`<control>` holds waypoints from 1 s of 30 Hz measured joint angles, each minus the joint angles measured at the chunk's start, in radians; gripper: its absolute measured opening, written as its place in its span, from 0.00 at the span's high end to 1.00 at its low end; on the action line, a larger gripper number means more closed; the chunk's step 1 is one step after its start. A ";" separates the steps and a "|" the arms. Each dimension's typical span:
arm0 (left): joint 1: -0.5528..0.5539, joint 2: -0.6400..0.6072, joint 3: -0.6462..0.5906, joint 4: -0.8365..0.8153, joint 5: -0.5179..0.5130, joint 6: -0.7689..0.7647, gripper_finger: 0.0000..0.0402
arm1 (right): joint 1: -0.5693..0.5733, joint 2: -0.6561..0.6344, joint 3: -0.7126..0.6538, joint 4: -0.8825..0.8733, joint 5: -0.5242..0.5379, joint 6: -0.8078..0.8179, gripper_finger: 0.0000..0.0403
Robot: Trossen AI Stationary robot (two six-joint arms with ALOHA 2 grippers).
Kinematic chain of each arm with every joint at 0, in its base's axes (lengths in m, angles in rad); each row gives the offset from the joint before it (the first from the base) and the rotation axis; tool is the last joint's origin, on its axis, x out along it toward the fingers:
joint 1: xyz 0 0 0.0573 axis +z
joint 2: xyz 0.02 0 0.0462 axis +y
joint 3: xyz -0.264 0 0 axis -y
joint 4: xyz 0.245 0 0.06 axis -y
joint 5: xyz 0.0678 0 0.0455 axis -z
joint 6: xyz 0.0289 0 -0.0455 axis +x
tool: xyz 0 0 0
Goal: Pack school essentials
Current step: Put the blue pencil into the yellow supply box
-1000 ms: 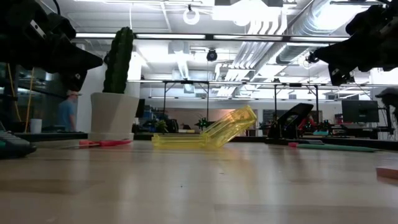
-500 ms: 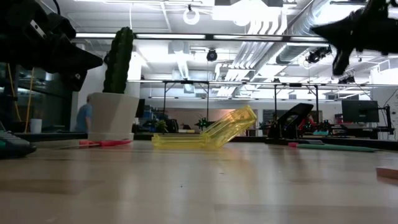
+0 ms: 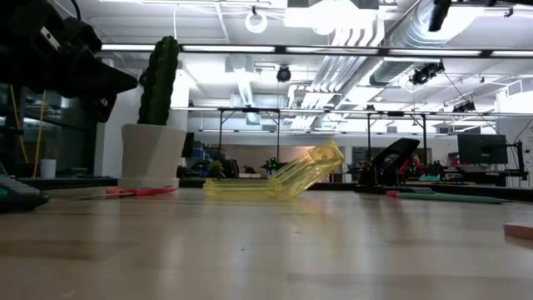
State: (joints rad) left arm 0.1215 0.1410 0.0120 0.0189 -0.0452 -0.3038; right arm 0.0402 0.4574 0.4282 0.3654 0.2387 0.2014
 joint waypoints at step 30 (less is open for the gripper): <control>0.011 0.295 0.503 0.037 -0.072 0.005 1.00 | -0.090 0.296 0.139 0.066 0.053 -0.019 1.00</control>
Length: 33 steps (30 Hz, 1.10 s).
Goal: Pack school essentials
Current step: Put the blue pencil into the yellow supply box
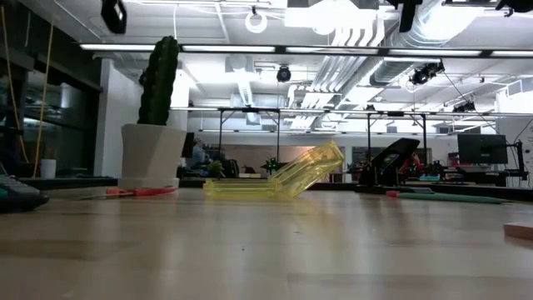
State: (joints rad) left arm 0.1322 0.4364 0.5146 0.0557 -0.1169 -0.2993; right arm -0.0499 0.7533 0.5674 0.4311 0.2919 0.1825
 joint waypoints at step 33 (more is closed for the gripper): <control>0.000 0.108 0.139 -0.059 -0.042 0.066 1.00 | -0.416 0.429 0.166 -1.321 -0.169 0.648 0.56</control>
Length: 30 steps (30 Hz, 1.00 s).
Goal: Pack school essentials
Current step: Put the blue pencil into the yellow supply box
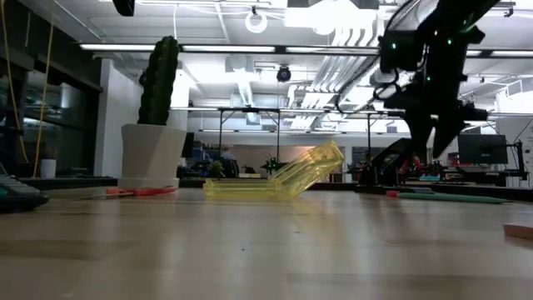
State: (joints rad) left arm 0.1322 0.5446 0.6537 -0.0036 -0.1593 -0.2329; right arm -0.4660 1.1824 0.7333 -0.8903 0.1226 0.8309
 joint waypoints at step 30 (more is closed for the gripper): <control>0.000 0.000 0.000 0.001 -0.013 0.001 1.00 | 0.001 0.210 -0.082 0.065 -0.058 -0.051 0.57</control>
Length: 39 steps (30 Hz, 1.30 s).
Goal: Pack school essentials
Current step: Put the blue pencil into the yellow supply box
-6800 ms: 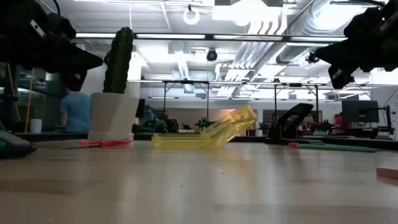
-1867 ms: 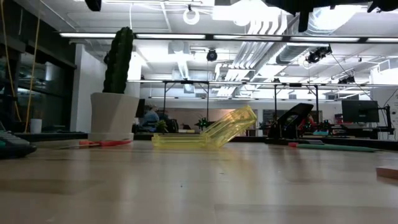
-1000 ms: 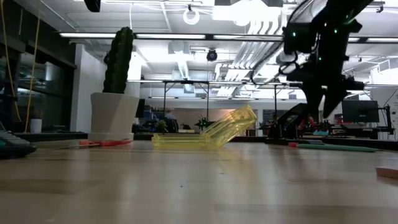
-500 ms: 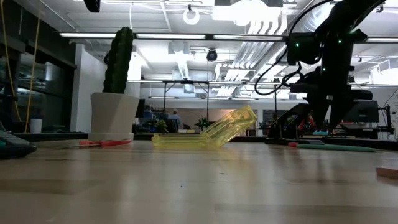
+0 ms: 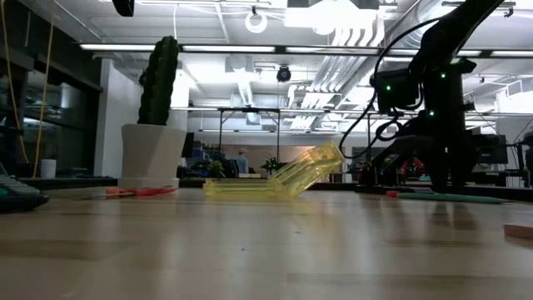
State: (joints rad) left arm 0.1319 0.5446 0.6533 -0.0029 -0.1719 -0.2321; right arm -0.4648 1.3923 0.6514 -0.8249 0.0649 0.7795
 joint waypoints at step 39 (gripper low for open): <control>0.000 0.000 0.000 0.000 0.001 0.000 1.00 | 0.001 0.099 0.003 0.041 -0.047 -0.092 0.98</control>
State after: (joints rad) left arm 0.1319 0.5446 0.6533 -0.0025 -0.1708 -0.2321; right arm -0.4637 1.4913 0.6546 -0.7838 0.0177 0.6879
